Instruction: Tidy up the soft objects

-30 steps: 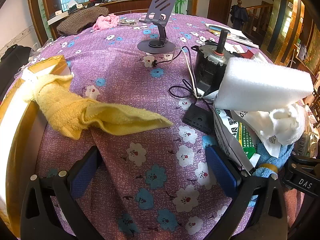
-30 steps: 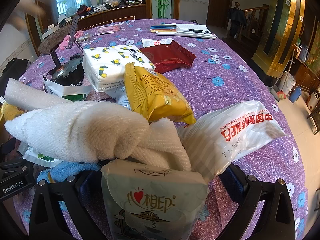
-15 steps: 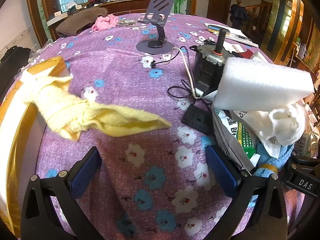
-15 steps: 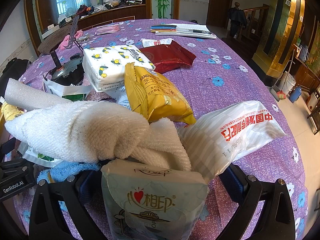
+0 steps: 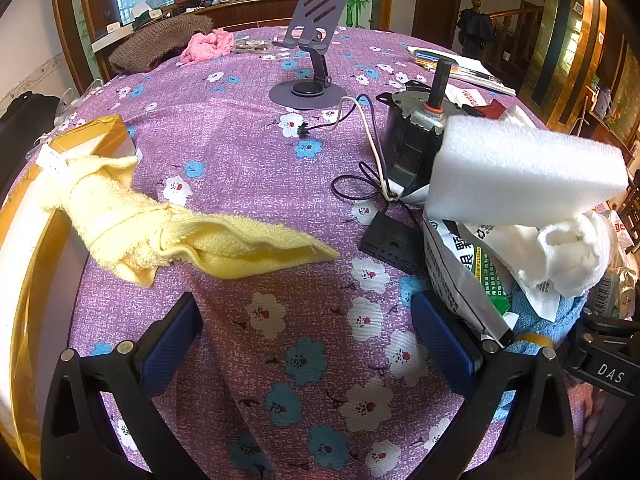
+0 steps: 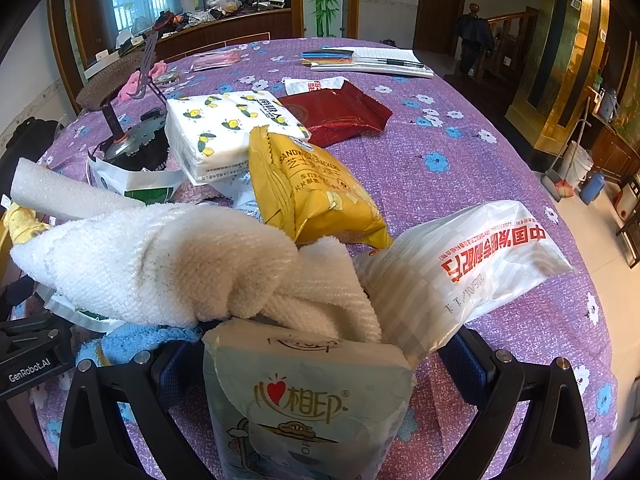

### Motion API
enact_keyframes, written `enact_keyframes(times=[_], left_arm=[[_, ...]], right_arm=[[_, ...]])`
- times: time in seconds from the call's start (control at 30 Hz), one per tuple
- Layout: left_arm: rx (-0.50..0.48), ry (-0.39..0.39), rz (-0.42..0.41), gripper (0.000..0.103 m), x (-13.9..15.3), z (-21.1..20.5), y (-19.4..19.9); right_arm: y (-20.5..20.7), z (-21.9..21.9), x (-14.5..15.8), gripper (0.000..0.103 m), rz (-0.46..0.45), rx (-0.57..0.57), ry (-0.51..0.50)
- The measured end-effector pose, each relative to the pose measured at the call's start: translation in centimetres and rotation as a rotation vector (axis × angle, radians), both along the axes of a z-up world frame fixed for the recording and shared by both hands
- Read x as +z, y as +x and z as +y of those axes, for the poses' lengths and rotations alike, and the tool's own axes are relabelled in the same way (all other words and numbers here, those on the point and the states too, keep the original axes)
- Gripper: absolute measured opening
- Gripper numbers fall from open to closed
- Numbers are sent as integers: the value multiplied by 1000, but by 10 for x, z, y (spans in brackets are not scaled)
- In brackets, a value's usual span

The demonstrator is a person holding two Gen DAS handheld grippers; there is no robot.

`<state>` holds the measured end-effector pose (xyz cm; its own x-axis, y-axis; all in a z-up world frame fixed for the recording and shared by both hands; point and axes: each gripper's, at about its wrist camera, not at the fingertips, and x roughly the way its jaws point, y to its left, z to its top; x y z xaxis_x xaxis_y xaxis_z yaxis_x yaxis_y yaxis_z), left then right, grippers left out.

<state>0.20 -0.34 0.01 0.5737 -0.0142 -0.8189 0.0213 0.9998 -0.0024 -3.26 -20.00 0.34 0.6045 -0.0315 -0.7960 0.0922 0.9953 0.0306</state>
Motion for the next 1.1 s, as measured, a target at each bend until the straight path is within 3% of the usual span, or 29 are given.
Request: enact_keyframes(times=[0.2, 0.4, 0.63, 0.73, 0.8, 0.9, 1.0, 1.1], left_arm=[[24, 2, 3, 103, 0, -1, 0], [-86, -1, 113, 103, 4, 5, -6], [-73, 70, 44, 103, 4, -8, -16], [-116, 18, 48, 99, 6, -6, -22], [-136, 4, -20, 98, 20, -3, -41], [-175, 48, -152, 98, 43, -7, -68], [-201, 50, -254, 98, 65, -7, -95], [-204, 48, -265, 98, 75, -4, -100]], right_arm=[[9, 2, 0, 102, 71, -6, 0], [13, 3, 1, 102, 70, 2, -4], [10, 5, 3, 101, 84, 10, -22], [-4, 4, 11, 96, 68, -17, -82], [-22, 2, 20, 96, 42, -32, -104], [-50, -3, 34, 96, -2, -48, -114], [-75, -7, 58, 96, -95, -79, -122], [-111, -4, 99, 100, -338, -139, -131]])
